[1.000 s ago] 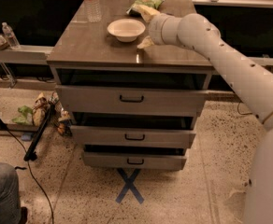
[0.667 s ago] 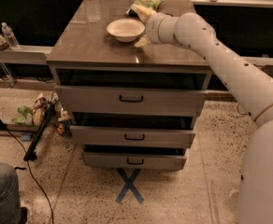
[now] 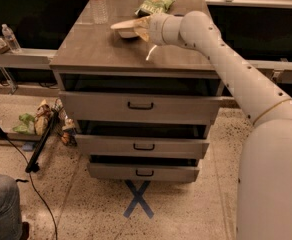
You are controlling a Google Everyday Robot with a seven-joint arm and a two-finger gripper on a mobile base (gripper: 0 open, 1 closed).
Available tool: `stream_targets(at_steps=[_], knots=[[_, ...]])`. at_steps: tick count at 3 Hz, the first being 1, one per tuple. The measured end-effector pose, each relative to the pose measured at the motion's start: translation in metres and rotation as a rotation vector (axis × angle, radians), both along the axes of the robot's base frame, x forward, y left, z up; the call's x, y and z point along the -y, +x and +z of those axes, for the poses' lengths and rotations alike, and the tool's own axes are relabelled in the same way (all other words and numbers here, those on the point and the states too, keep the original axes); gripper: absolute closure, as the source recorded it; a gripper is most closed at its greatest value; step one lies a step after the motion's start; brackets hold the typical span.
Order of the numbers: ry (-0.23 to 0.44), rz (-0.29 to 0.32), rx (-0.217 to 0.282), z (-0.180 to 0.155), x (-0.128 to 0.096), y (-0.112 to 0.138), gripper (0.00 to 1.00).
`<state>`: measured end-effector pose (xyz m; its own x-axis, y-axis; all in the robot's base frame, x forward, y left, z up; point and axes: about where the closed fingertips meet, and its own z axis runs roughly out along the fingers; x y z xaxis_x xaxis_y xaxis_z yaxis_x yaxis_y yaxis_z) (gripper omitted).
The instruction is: Move paper bowl near water bottle
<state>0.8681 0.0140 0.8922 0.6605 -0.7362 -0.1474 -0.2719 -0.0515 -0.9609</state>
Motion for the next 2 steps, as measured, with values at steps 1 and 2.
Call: stream_targets(at_steps=[1, 2], knots=[[0.009, 0.07, -0.018, -0.004, -0.023, 0.005, 1.0], [0.003, 0.115, -0.005, 0.002, -0.04, 0.011, 1.0]])
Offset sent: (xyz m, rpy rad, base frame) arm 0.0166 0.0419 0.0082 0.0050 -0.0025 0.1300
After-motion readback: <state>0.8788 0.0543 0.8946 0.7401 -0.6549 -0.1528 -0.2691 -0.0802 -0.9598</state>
